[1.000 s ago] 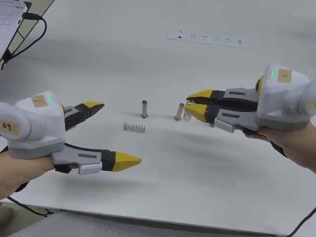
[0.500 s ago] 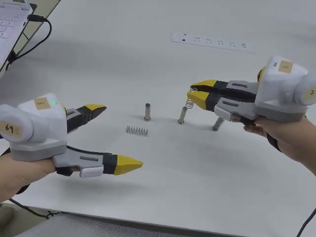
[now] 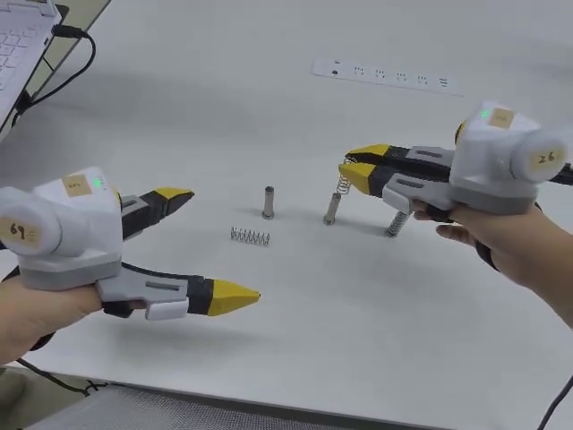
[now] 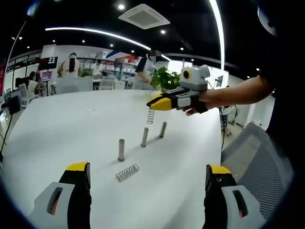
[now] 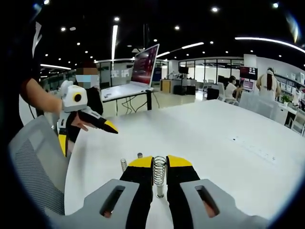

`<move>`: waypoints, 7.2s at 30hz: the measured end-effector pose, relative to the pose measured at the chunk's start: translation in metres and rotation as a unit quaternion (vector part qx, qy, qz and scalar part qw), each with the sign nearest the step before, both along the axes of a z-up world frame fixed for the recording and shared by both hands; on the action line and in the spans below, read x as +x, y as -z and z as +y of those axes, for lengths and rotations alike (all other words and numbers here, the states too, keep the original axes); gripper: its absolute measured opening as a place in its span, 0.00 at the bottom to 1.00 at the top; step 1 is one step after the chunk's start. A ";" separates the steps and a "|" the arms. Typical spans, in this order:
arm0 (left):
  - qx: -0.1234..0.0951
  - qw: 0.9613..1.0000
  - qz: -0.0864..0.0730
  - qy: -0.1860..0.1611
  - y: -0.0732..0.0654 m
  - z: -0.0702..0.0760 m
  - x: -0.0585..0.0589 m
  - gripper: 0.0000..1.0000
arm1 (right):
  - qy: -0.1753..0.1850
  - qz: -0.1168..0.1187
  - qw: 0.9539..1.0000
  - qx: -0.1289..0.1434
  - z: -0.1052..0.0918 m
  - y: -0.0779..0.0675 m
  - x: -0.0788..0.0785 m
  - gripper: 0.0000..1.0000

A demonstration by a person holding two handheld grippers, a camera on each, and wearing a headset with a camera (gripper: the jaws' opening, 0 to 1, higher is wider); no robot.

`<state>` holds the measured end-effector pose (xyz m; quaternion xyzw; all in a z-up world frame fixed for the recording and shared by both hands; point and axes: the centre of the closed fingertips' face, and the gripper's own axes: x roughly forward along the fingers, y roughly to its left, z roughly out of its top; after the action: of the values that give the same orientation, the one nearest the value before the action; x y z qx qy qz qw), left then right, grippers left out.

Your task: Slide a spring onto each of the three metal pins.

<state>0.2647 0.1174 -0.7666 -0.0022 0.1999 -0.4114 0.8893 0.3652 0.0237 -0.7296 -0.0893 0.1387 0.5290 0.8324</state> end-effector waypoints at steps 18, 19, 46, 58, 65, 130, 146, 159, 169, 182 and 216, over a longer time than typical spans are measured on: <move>0.000 1.000 0.004 -0.004 0.002 0.003 -0.001 0.98 | 0.019 0.025 0.999 0.006 -0.001 0.013 0.008 0.07; 0.000 1.000 0.004 -0.004 0.002 0.003 -0.001 0.98 | 0.019 0.025 1.000 0.005 -0.001 0.013 0.008 0.07; 0.000 1.000 0.006 -0.005 0.003 0.005 -0.002 0.98 | 0.023 0.027 0.999 -0.012 0.001 0.028 0.008 0.07; 0.000 1.000 0.006 -0.003 0.004 0.003 -0.002 0.98 | 0.027 0.028 0.999 -0.030 -0.001 0.040 0.008 0.08; 0.001 1.000 0.008 -0.002 0.006 0.003 -0.003 0.98 | 0.031 0.033 0.998 -0.045 0.000 0.049 0.005 0.08; 0.003 1.000 0.004 0.004 0.001 -0.001 -0.003 0.97 | 0.035 0.056 0.994 -0.082 -0.007 0.062 -0.004 0.19; 0.005 1.000 0.001 0.006 -0.003 -0.002 -0.002 0.97 | 0.039 0.061 0.995 -0.073 -0.008 0.056 -0.007 0.26; 0.005 1.000 0.001 0.003 -0.002 0.000 -0.003 0.97 | 0.033 0.066 0.996 -0.052 -0.003 0.047 -0.018 0.31; 0.002 1.000 0.000 0.000 -0.003 0.000 -0.001 0.97 | 0.029 0.069 0.997 -0.030 -0.003 0.037 -0.027 0.33; -0.002 1.000 0.001 -0.003 -0.003 0.000 -0.002 0.97 | 0.015 0.070 0.997 -0.017 -0.005 0.032 -0.045 0.32; 0.002 1.000 0.009 -0.006 0.000 0.006 -0.006 0.97 | -0.050 0.083 0.995 -0.038 0.042 0.058 -0.066 0.28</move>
<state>0.2585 0.1234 -0.7669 -0.0057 0.2081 -0.4053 0.8902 0.2992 0.0658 -0.7872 -0.0829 0.2229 0.5698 0.7866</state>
